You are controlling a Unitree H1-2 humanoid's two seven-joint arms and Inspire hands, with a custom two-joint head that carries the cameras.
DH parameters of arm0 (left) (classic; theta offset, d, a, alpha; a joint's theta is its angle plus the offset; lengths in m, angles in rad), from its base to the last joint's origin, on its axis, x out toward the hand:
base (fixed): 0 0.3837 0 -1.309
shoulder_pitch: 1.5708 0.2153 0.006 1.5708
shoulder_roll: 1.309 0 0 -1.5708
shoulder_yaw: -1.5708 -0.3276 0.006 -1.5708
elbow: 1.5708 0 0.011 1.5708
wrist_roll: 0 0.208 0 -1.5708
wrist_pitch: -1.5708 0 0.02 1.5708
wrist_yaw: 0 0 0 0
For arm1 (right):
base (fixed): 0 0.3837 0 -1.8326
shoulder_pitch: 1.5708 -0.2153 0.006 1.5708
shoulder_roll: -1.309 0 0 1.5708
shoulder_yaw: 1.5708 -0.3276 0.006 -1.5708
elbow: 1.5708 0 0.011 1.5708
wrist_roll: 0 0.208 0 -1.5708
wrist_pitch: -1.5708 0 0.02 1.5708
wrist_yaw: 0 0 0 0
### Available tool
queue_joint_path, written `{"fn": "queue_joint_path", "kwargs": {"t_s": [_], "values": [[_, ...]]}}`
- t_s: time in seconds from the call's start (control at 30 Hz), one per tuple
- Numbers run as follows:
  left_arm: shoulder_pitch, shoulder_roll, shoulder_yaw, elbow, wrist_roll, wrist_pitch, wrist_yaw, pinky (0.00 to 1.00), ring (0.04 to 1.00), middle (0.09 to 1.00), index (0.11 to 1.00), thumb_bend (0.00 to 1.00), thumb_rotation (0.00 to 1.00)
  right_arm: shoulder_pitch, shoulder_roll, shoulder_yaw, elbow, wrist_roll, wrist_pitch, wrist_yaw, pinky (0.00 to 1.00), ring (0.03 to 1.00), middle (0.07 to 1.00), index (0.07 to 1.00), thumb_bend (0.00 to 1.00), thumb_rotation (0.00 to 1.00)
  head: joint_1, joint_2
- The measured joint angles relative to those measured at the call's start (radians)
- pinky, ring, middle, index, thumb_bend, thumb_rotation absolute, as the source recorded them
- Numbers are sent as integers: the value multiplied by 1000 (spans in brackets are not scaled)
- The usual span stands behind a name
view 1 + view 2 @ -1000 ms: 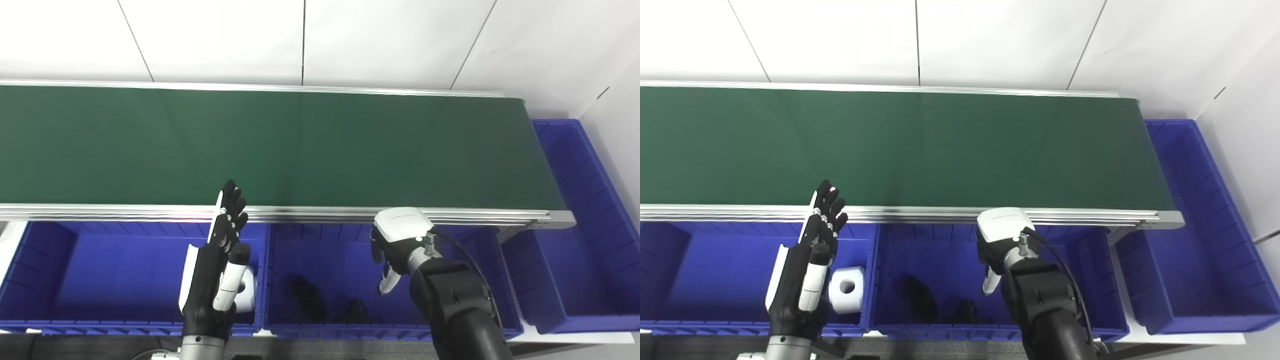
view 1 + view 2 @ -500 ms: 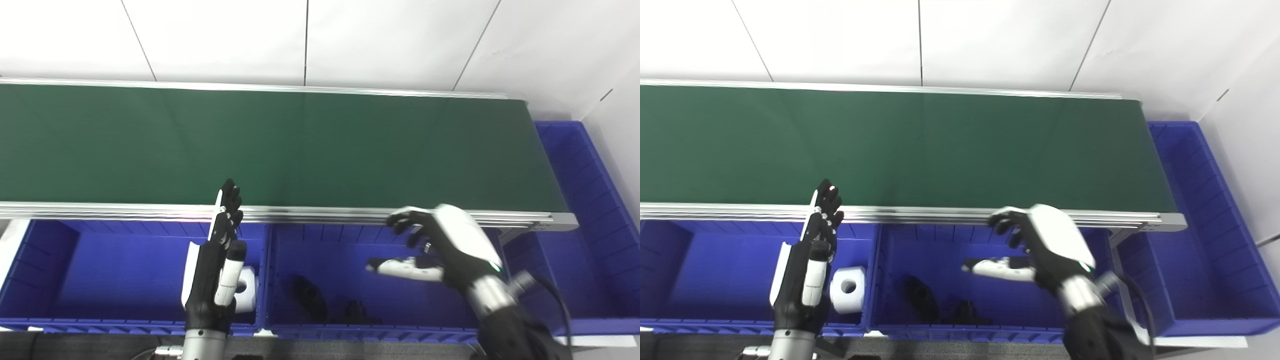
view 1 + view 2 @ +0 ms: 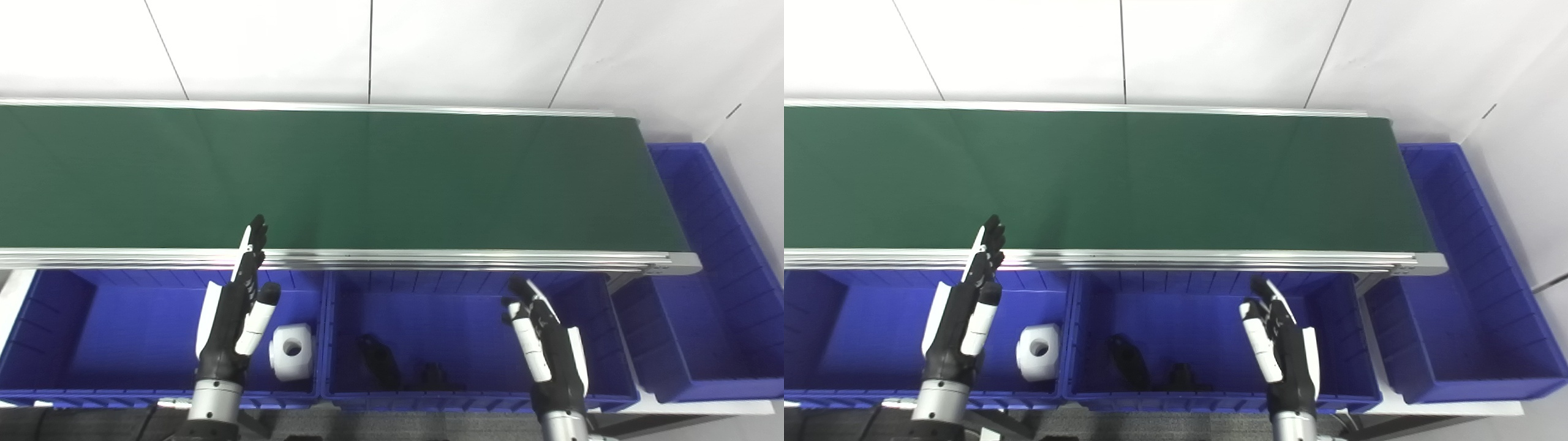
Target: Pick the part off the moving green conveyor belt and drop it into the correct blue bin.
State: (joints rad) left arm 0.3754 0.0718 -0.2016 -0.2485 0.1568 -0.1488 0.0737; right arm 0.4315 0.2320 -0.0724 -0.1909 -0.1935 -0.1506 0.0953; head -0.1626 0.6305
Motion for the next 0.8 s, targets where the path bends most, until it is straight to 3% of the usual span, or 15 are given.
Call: {"fn": "queue_joint_path", "kwargs": {"t_s": [0.1,0.27,0.47,0.67,0.8], "values": [[-20,19,9,26,-16,-60,-26,999,1000,1000,1000,859,957,0,-4,49,2,-3,-76,-66,884,923,985,966,675,981,-20,-8],[-29,20,24,62,-36,-105,-46,1000,1000,1000,1000,887,969,5,-17,98,10,-11,-97,-147,910,938,991,982,717,1000,-31,-29],[-21,1,28,72,-45,-147,-50,1000,1000,1000,1000,895,963,9,-28,139,17,-2,-128,-189,940,961,1000,1000,727,1000,-25,-58],[9,-40,32,78,-40,-189,-47,1000,1000,1000,1000,849,979,22,-39,167,28,6,-154,-200,931,958,999,1000,719,1000,-15,-86],[31,-80,44,87,-62,-200,-42,1000,1000,1000,1000,706,983,26,-57,173,38,-16,-178,-212,900,942,985,989,746,995,-9,-77]]}}
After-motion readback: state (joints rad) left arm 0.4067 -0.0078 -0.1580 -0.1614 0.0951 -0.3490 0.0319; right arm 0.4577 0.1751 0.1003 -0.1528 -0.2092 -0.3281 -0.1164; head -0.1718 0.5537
